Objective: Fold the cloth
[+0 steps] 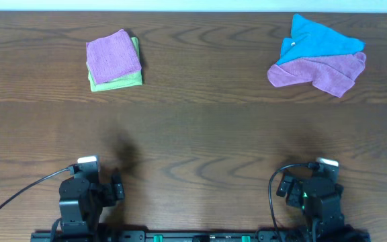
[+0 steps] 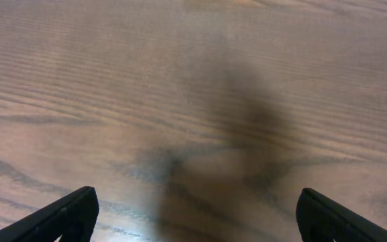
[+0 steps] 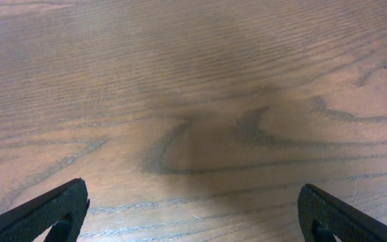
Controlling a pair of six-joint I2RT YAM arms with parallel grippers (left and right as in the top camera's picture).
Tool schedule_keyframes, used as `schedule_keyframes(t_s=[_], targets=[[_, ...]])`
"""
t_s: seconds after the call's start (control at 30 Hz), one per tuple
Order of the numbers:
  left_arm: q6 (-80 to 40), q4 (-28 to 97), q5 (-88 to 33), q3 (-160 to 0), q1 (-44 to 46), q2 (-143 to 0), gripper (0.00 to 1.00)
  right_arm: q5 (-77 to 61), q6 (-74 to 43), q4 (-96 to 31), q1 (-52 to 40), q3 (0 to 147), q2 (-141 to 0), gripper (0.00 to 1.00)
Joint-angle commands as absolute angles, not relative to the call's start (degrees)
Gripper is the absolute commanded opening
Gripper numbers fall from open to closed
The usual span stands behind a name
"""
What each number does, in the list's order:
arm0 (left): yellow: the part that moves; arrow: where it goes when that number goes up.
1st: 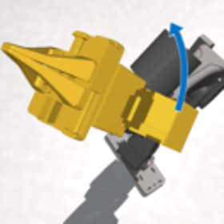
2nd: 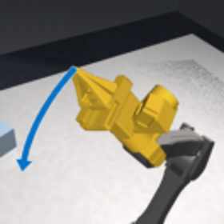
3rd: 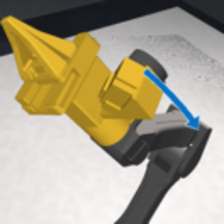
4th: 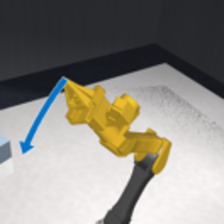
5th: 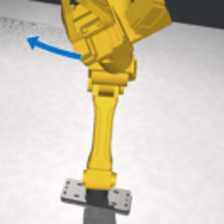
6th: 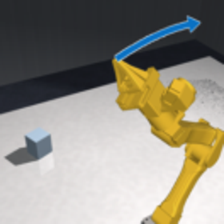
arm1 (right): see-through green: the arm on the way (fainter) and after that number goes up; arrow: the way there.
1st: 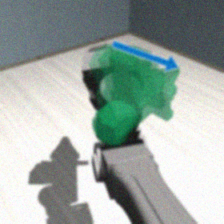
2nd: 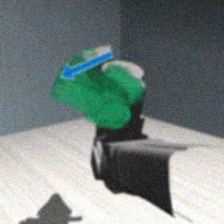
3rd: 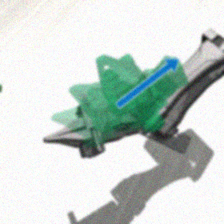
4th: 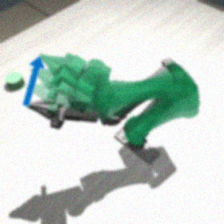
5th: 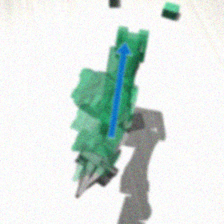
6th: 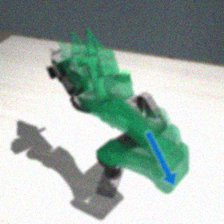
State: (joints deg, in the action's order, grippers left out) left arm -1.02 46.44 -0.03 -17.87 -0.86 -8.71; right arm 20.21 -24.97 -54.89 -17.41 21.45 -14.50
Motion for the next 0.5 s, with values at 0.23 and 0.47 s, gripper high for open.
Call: schedule_keyframes(t_s=[0.23,0.47], targets=[[0.3,53.6,0.4,-17.4,-0.7,-5.0,0.95,20.8,-24.2,-54.9,-16.9,21.5,-14.2,0.99],[0.3,55.7,0.4,-17.4,-0.7,-4.4,0.95,20.8,-24.2,-54.9,-16.9,21.5,-14.2,0.99]])
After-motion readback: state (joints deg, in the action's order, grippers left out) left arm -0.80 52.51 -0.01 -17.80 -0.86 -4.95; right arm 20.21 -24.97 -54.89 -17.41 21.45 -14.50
